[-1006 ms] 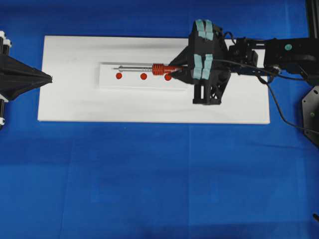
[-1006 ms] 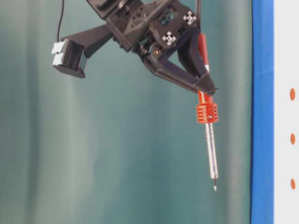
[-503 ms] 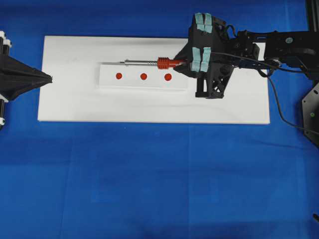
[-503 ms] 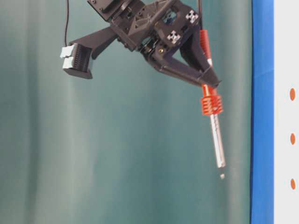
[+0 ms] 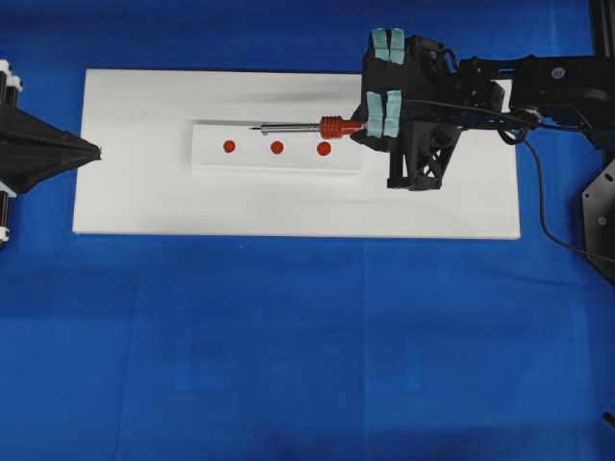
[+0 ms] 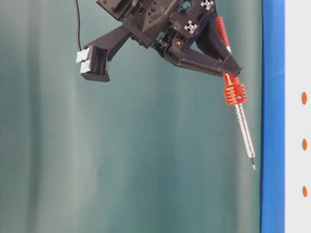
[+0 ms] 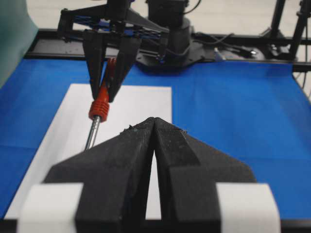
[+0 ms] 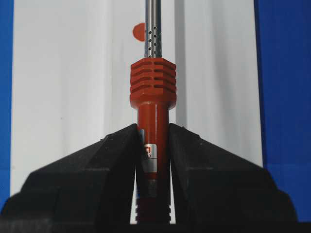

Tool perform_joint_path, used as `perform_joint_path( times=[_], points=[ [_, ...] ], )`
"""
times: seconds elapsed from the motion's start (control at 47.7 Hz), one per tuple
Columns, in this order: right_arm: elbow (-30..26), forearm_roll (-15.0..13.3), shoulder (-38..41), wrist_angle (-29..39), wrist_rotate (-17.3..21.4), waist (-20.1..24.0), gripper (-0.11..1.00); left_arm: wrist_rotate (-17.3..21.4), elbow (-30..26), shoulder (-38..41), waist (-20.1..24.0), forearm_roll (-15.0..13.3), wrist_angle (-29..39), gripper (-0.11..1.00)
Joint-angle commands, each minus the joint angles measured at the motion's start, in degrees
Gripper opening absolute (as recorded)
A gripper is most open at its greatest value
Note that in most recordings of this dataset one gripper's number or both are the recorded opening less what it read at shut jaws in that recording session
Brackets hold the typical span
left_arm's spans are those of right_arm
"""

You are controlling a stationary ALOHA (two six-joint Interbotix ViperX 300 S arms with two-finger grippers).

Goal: Touch the tip of the soldering iron to the mark.
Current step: 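Lower the iron tip with the right gripper onto the leftmost red dot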

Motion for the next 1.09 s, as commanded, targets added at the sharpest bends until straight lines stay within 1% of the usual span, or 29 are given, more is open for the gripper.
perform_joint_path(
  times=[0.0,0.629,1.069],
  points=[
    [-1.6,0.0,-1.4,-0.5,-0.1,-0.1,0.06,-0.1,-0.6,0.4,0.1,0.2,-0.4,0.0],
    [-2.2,0.0,-0.3,-0.6,0.0,0.1,0.06,0.0,-0.6,0.4,0.1,0.2,-0.5,0.0],
    [-6.1,0.0,8.7,-2.6,0.0,1.1,0.06,0.0,-0.4,0.5,0.1,0.2,-0.5,0.0]
  ],
)
